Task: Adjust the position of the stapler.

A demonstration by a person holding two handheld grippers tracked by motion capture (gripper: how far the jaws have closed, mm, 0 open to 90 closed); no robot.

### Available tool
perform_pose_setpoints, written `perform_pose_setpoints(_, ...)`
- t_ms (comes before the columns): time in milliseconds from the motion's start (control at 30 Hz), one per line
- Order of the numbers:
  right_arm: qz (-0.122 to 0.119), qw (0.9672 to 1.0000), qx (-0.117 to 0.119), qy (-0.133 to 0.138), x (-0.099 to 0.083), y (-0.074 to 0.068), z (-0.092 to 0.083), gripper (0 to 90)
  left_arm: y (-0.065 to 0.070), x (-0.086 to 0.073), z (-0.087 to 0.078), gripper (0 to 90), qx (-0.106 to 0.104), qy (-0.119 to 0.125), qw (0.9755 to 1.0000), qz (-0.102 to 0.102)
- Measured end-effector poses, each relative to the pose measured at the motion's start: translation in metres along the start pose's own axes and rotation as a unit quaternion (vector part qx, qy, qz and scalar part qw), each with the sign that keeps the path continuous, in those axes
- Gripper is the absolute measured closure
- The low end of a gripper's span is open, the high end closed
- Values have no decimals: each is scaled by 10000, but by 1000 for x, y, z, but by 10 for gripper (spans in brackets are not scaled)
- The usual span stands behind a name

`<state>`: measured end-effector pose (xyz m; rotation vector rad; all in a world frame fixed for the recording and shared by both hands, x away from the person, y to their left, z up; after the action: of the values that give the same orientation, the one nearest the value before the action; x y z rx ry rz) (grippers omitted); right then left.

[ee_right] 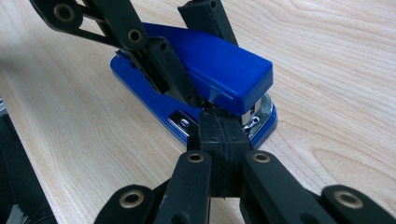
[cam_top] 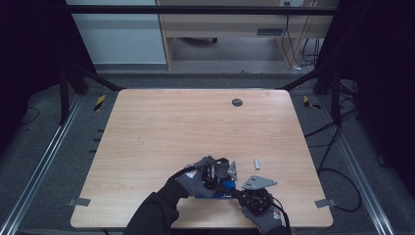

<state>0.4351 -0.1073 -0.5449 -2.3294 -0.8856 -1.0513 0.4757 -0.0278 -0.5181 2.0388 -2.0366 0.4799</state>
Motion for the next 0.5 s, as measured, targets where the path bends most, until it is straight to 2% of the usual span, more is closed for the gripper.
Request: perform_pose_setpoints(500, -13, 10000, 4, -11, 0, 0, 0, 900, 0, 0, 0, 660, 6, 53, 10000, 52)
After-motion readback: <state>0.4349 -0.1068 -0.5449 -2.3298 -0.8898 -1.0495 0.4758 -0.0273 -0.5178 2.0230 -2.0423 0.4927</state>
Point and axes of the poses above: each handheld gripper's, and its own axes: z roughly forward along the jaws, x roughly out of its top, y roughly to its right, the point moved 8 cm from there along z, roughly forward along the jaws
